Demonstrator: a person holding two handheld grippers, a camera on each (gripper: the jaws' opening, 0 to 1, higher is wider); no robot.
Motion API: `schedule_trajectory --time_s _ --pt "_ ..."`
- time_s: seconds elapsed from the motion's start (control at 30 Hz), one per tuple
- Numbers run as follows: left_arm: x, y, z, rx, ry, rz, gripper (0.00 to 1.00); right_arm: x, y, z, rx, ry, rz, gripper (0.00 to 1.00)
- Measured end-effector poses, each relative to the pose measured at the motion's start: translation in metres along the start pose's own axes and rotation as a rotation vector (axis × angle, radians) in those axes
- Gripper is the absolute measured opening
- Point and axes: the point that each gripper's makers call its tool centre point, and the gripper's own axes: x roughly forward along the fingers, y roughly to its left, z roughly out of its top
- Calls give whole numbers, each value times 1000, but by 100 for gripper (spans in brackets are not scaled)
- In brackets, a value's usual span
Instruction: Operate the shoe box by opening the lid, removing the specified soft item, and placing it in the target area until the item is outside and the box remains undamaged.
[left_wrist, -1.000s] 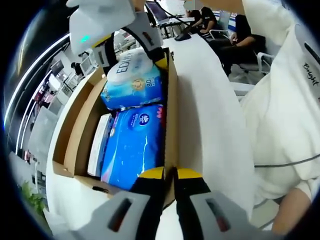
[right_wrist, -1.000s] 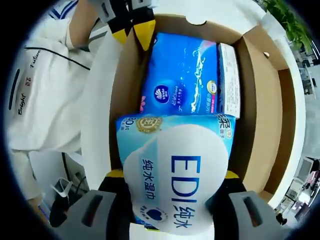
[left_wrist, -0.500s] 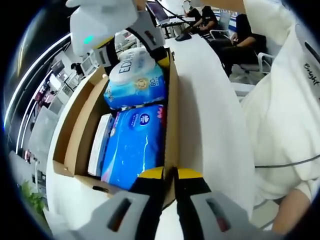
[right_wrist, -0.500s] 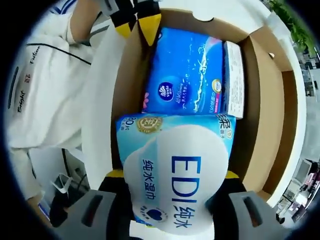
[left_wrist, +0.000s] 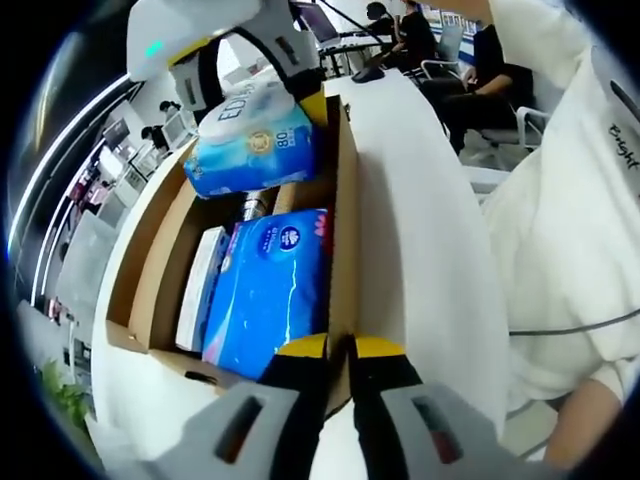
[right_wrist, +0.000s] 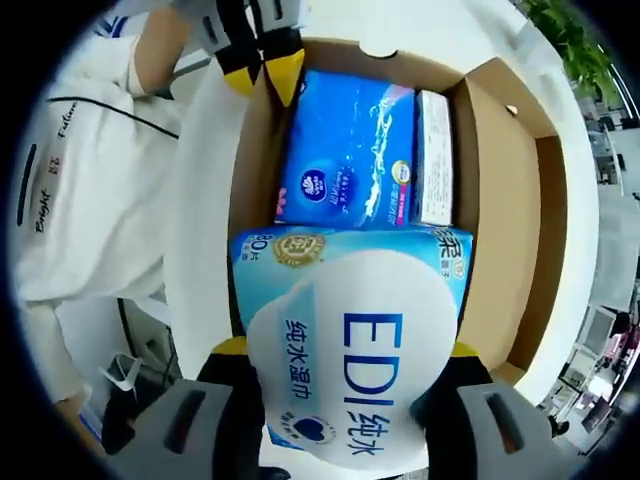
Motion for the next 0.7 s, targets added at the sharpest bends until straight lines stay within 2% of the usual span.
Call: schedule_trajectory --time_s 0.13,0.33,0.37,0.57,0.63,0.7 --pt "0 0 0 3 4 -2 7 -2 0 0 13 -1 16 63" --pt "0 0 1 -10 0 -3 7 -2 2 -4 -31 2 8 63" --pt "0 0 1 -10 0 -3 7 -3 2 -6 -1 14 8 63" --pt "0 1 1 -11 -6 -4 7 -7 3 -6 -10 -9 4 63" --pt "0 0 1 -10 -5 -4 7 -9 7 -7 17 3 25 63" --pt "0 1 1 -15 -6 -7 7 -13 3 -3 -39 -25 -11 63"
